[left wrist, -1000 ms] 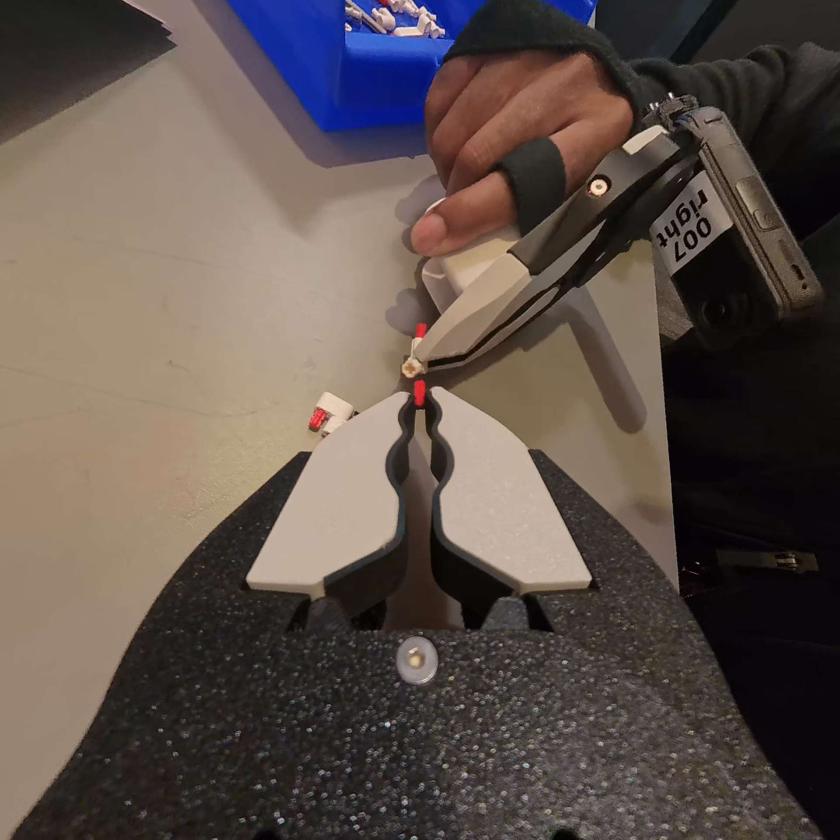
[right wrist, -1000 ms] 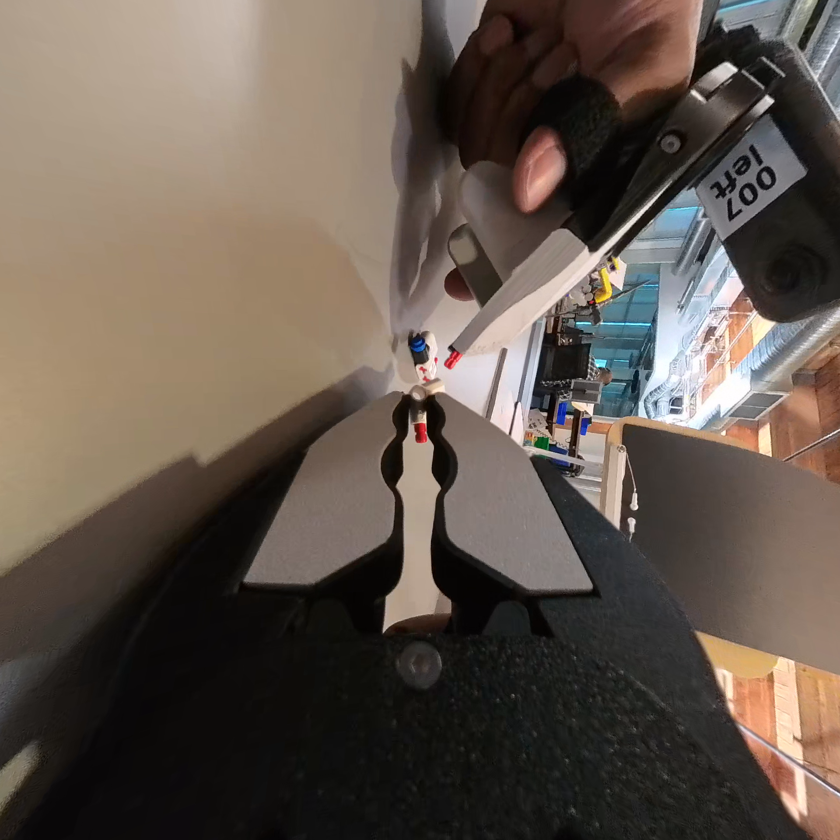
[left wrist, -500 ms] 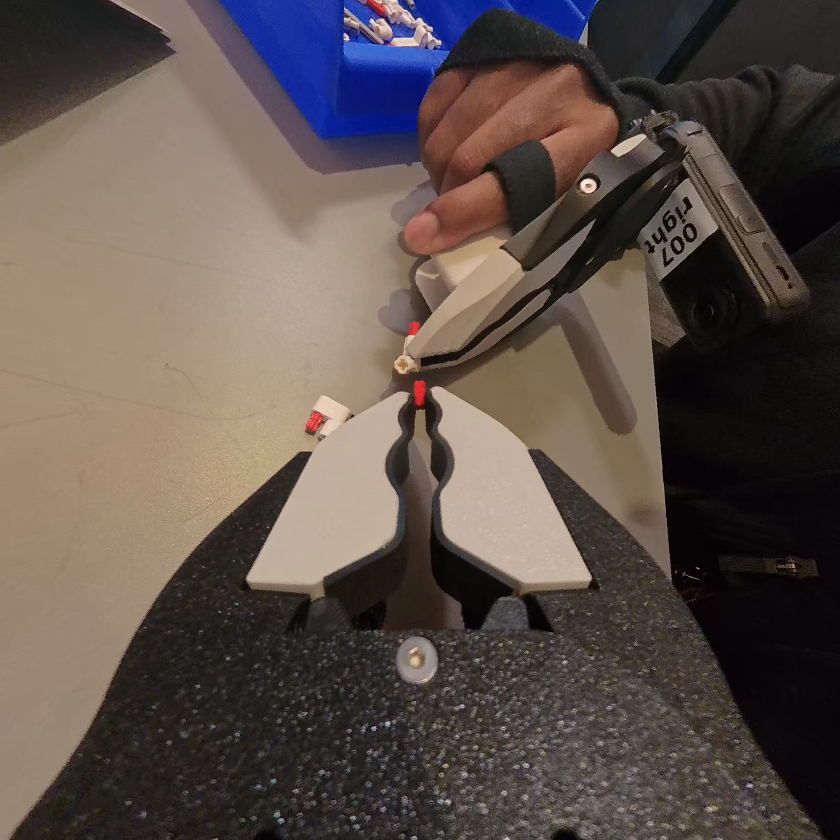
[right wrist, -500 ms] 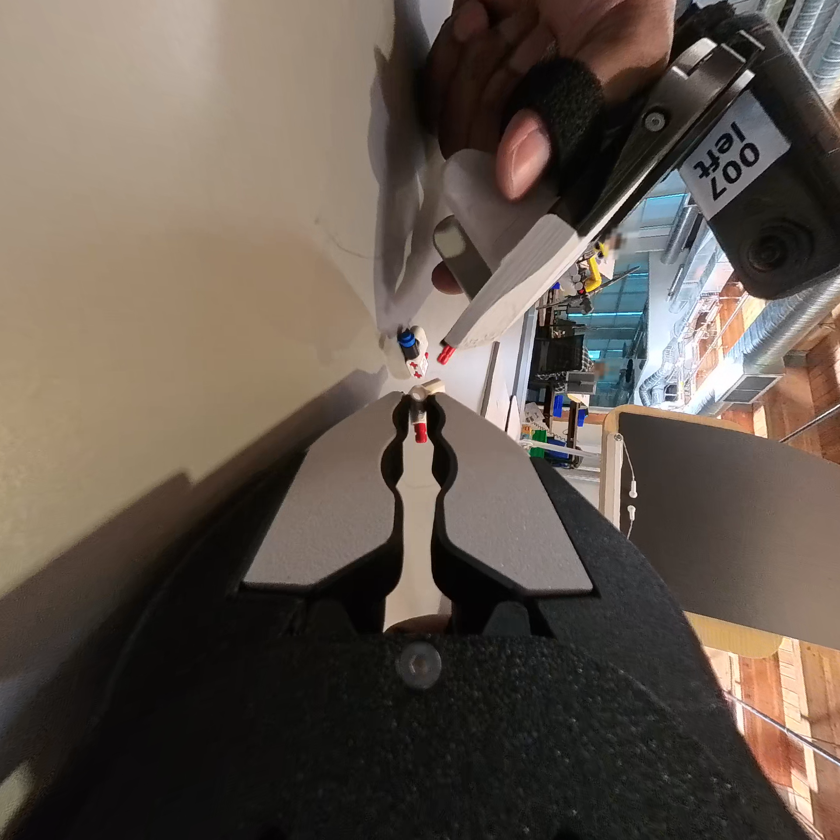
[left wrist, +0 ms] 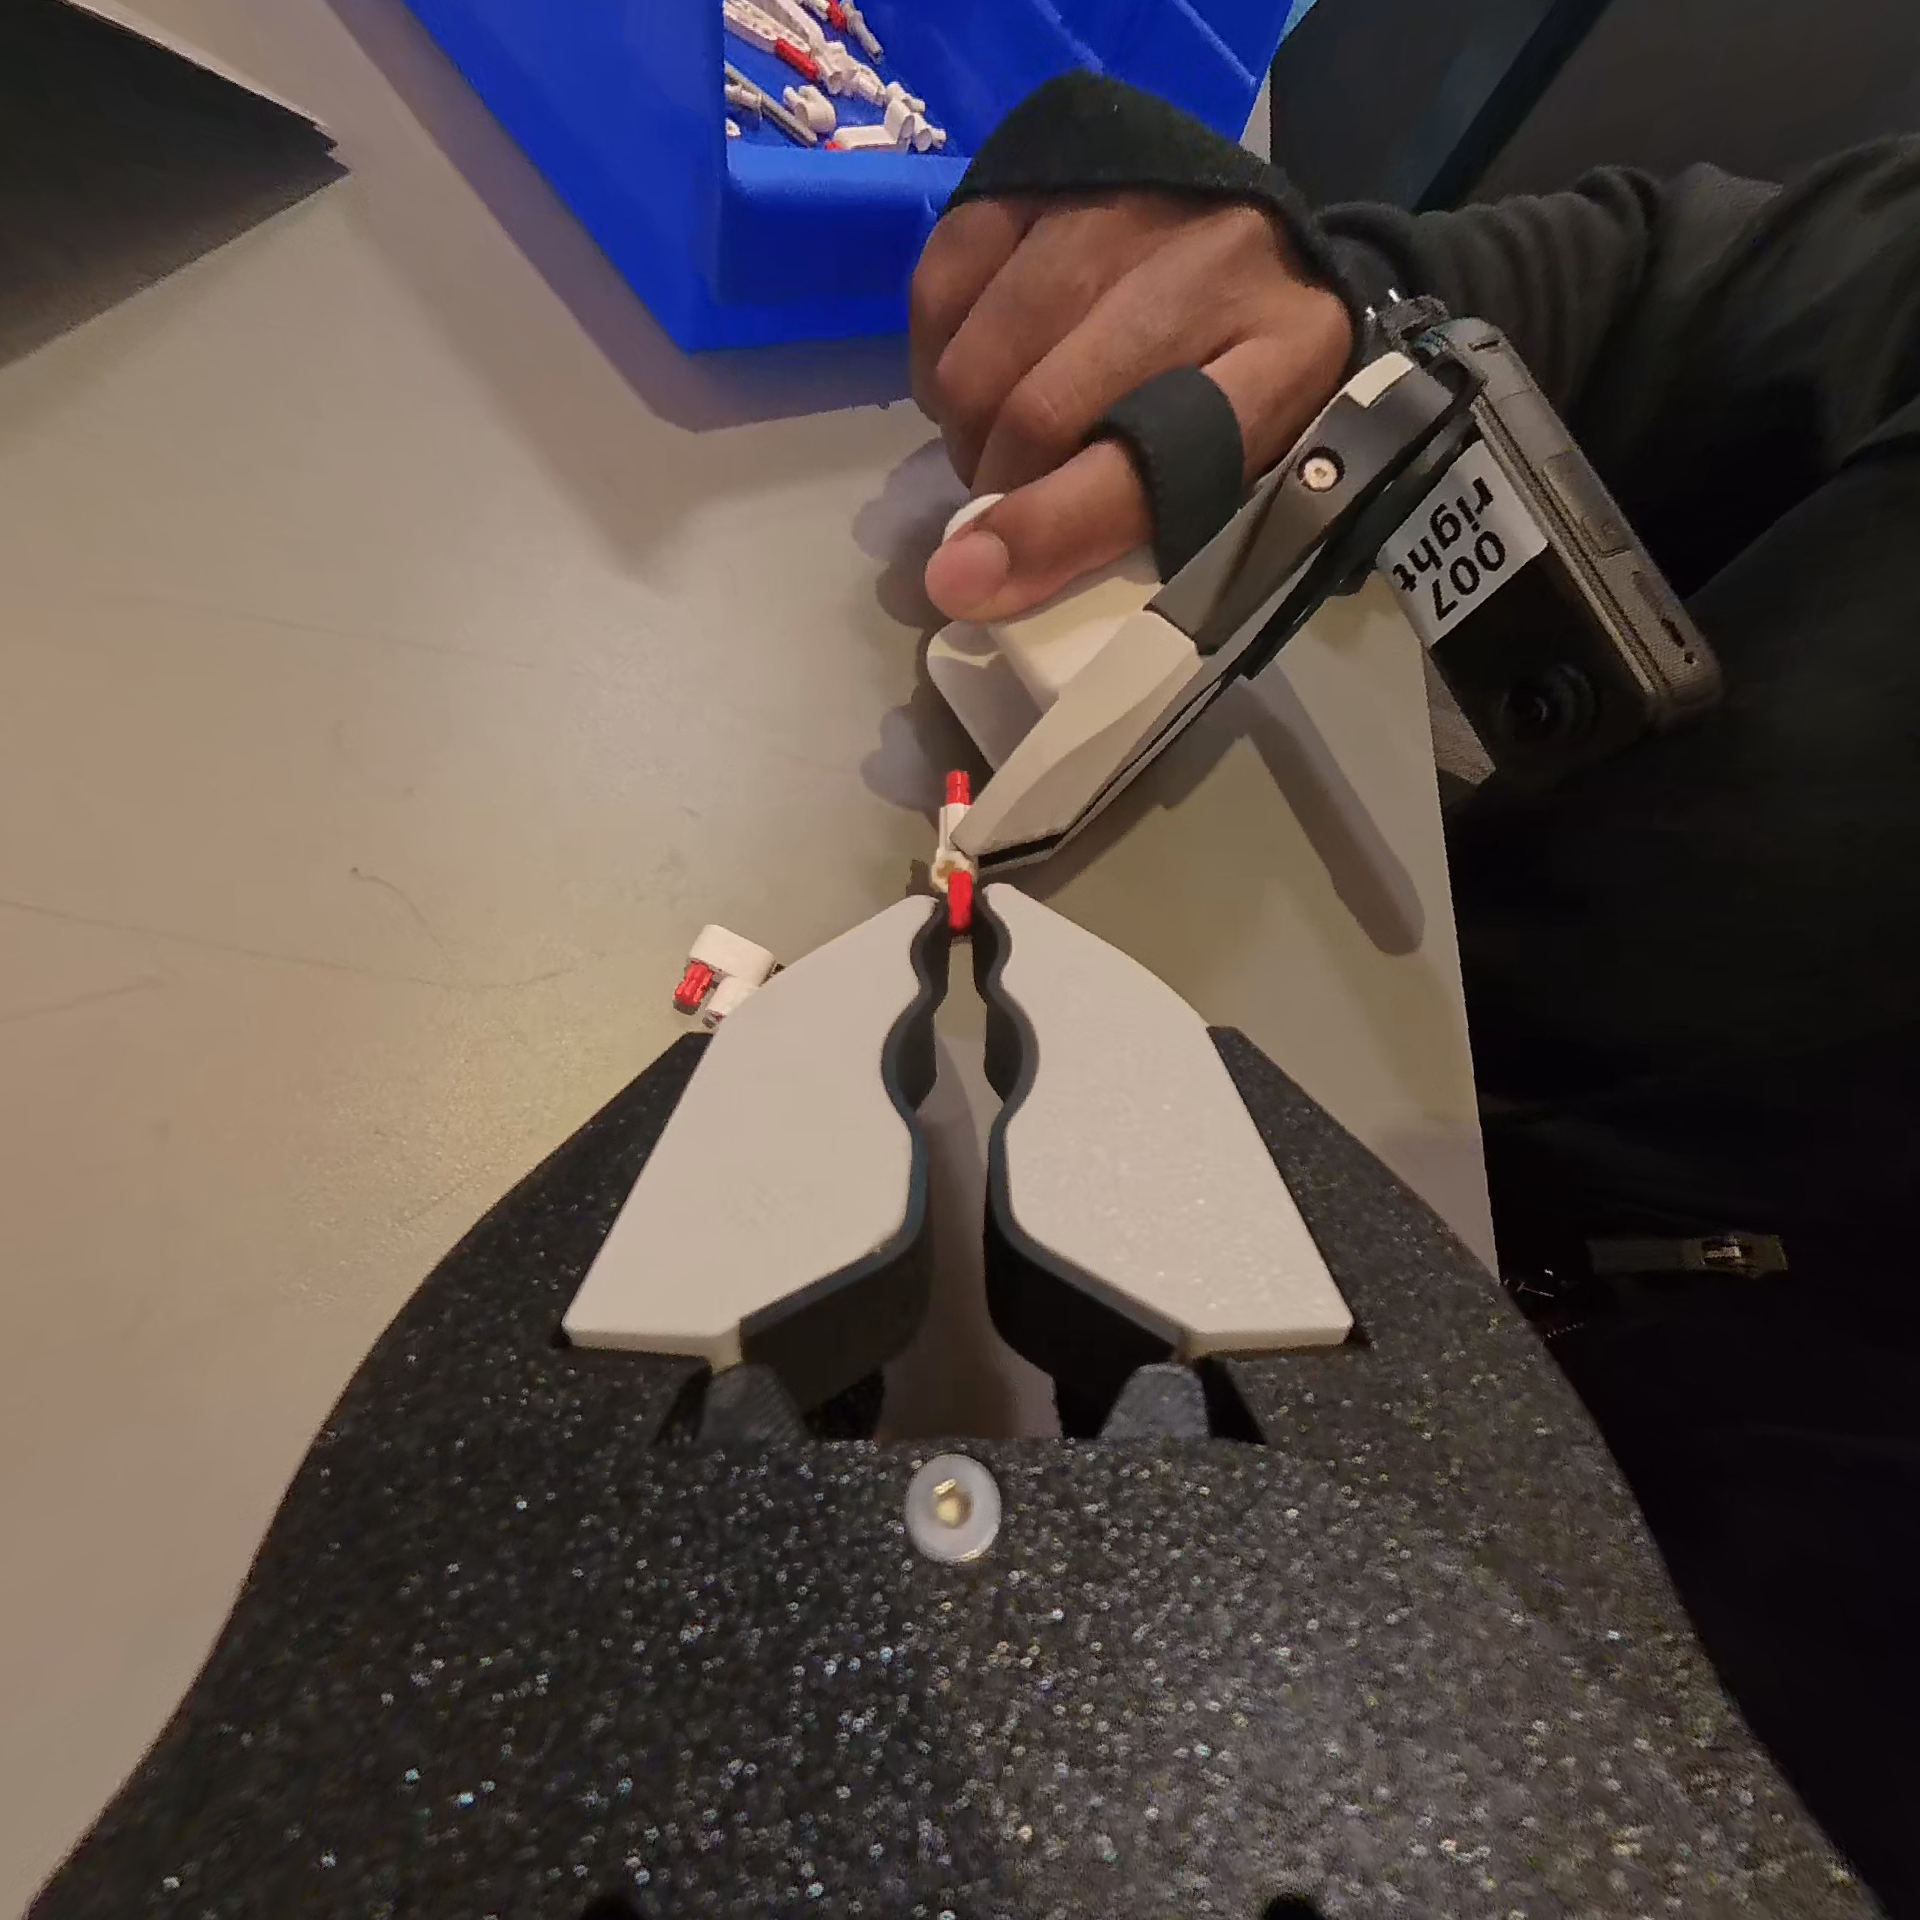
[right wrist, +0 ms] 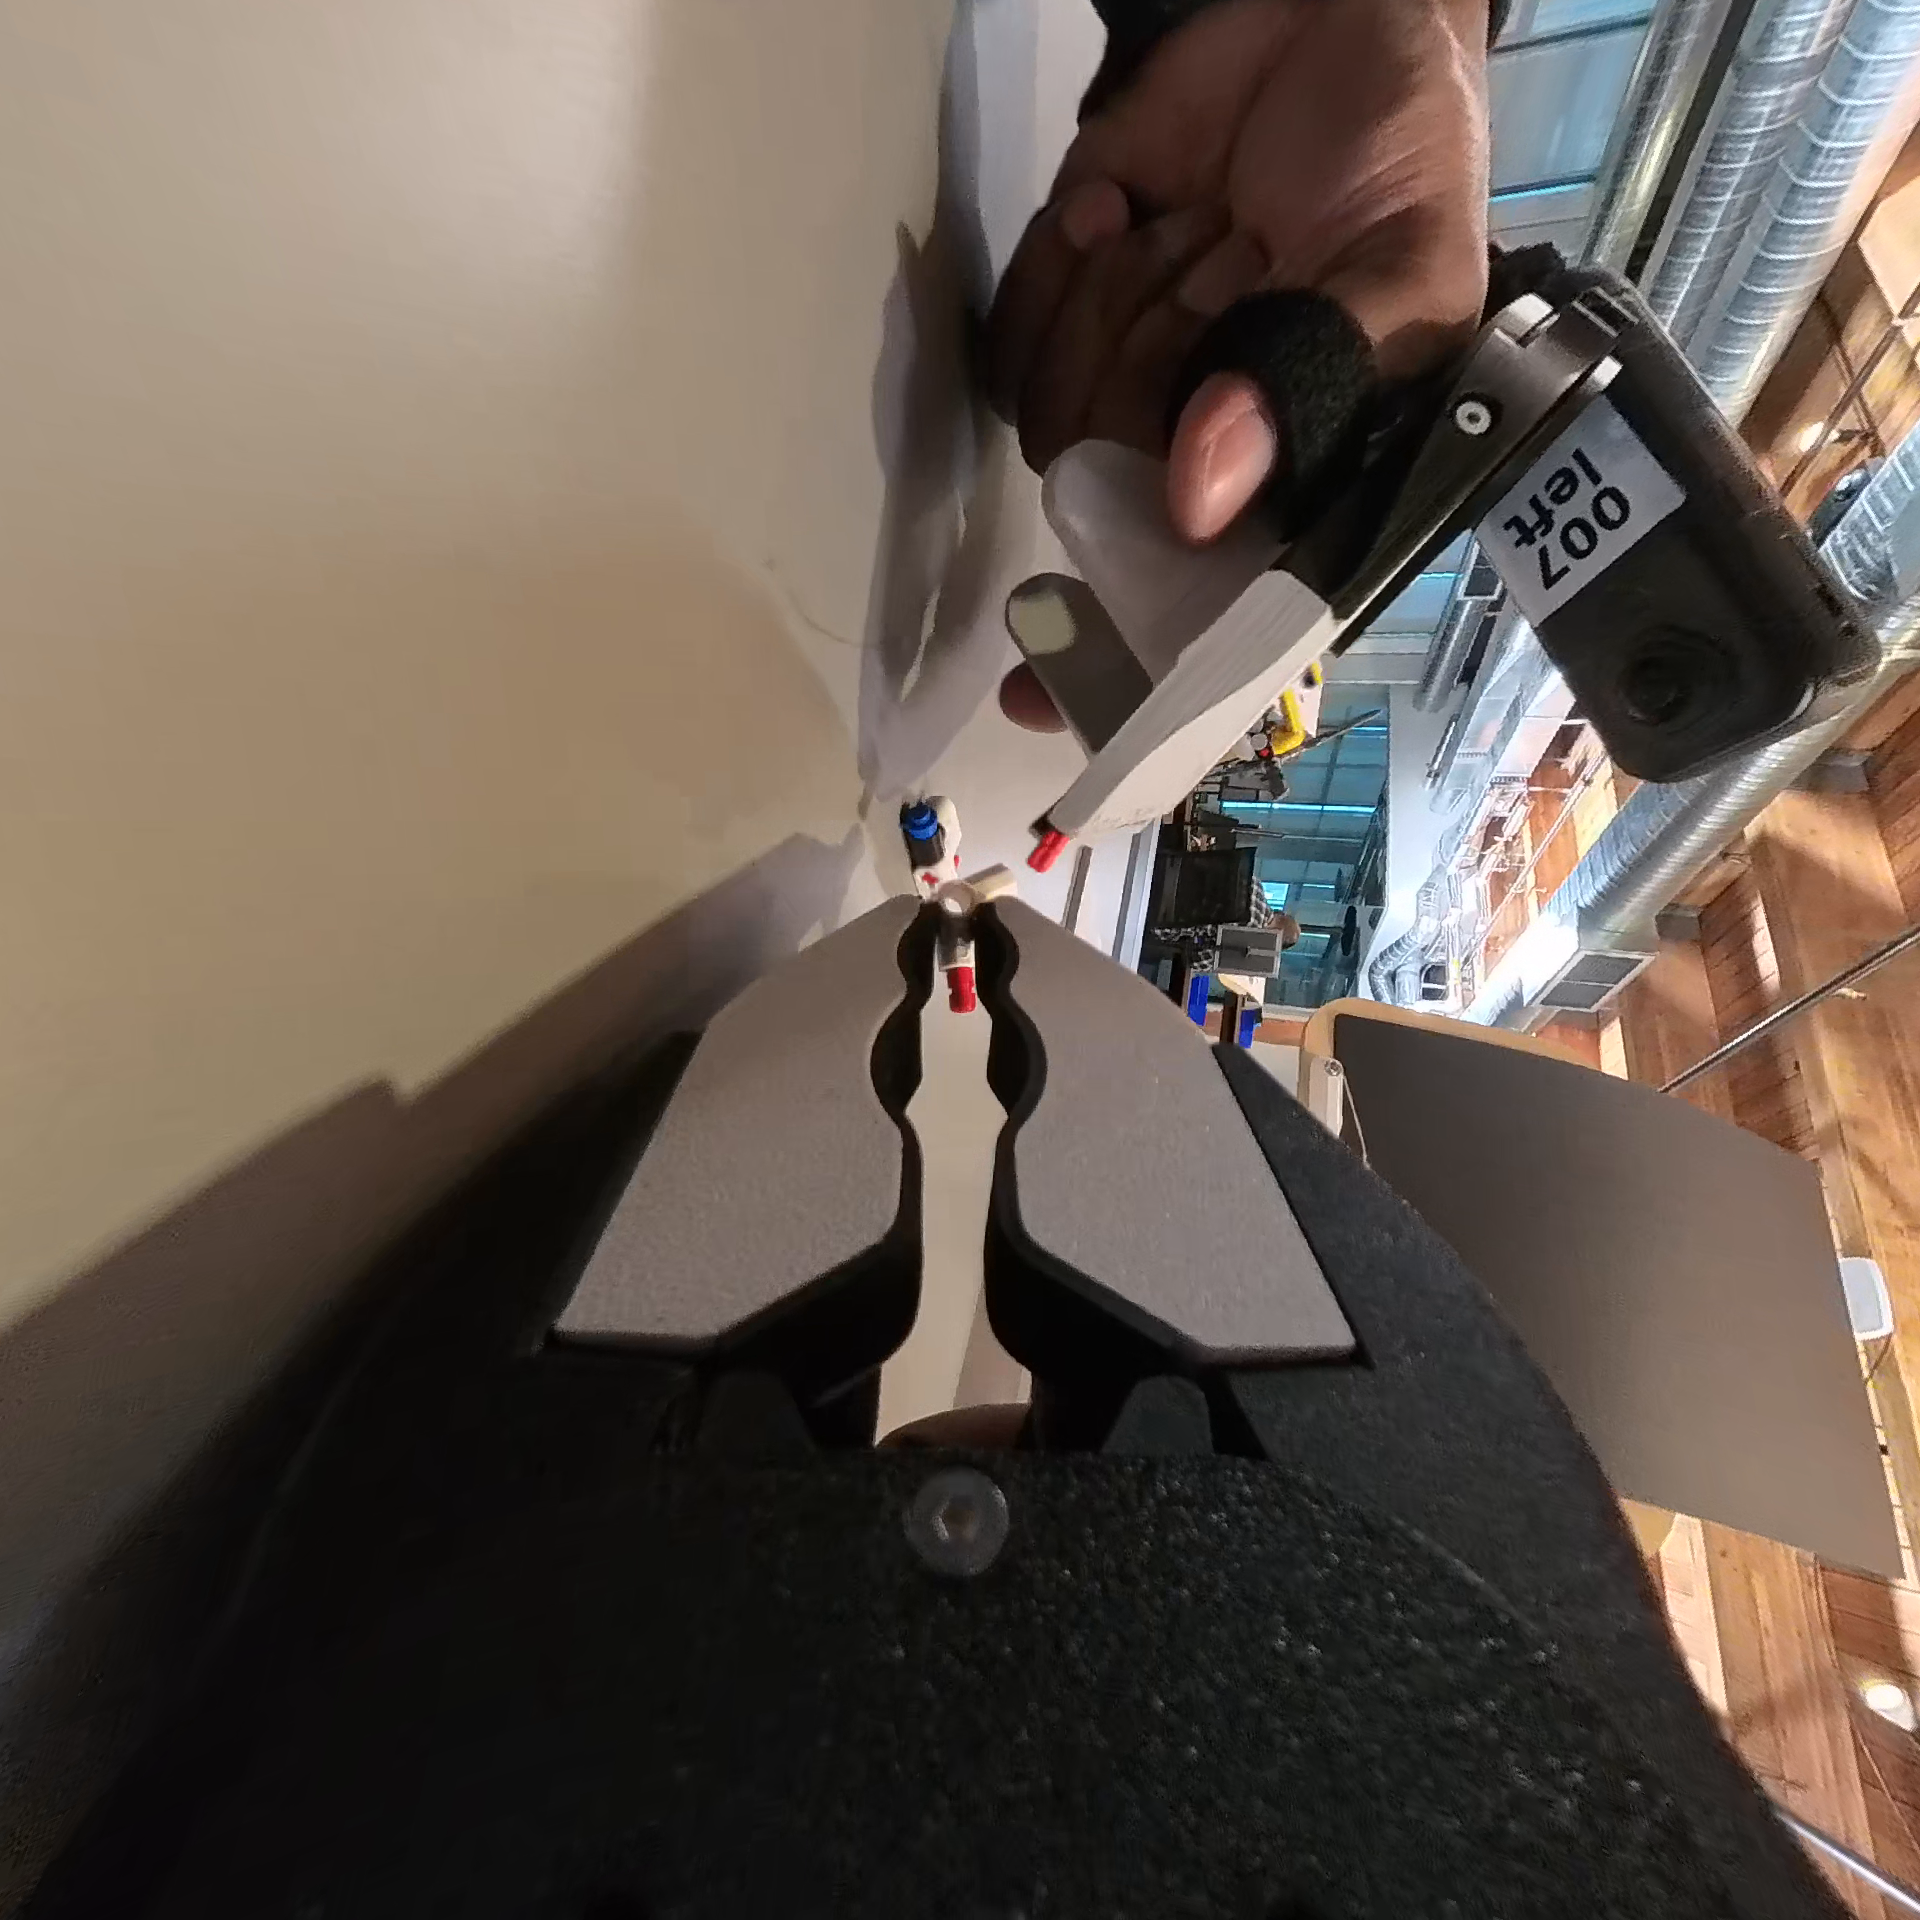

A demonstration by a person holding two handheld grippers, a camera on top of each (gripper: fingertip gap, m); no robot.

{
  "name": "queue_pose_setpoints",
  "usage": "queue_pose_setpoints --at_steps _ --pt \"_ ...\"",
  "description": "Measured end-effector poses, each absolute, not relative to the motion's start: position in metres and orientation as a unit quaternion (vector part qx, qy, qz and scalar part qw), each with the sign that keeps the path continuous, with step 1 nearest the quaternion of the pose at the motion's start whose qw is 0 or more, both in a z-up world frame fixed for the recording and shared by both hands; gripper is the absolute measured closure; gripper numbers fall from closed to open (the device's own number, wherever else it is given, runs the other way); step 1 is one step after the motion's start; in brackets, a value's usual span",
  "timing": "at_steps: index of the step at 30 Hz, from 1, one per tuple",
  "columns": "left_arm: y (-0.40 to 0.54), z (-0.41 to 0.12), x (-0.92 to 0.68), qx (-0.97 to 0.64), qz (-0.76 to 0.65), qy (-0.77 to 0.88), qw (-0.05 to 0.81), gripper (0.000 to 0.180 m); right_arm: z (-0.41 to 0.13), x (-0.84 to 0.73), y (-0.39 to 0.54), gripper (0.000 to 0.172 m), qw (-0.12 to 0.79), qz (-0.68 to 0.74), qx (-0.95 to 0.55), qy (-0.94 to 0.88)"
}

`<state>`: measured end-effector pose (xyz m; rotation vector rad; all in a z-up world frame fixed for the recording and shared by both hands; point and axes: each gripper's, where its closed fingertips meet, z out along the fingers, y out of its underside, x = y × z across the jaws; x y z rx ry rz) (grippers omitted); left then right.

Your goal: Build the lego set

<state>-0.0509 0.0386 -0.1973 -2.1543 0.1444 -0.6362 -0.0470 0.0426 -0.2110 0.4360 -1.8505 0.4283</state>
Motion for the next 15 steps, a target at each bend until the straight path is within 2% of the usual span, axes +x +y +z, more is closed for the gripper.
queue_pose_setpoints --at_steps 15 --pt "0.029 -0.205 -0.04 -0.876 -0.281 0.101 0.378 0.177 -0.216 -0.038 0.032 0.165 0.559 0.177 0.234 -0.775"
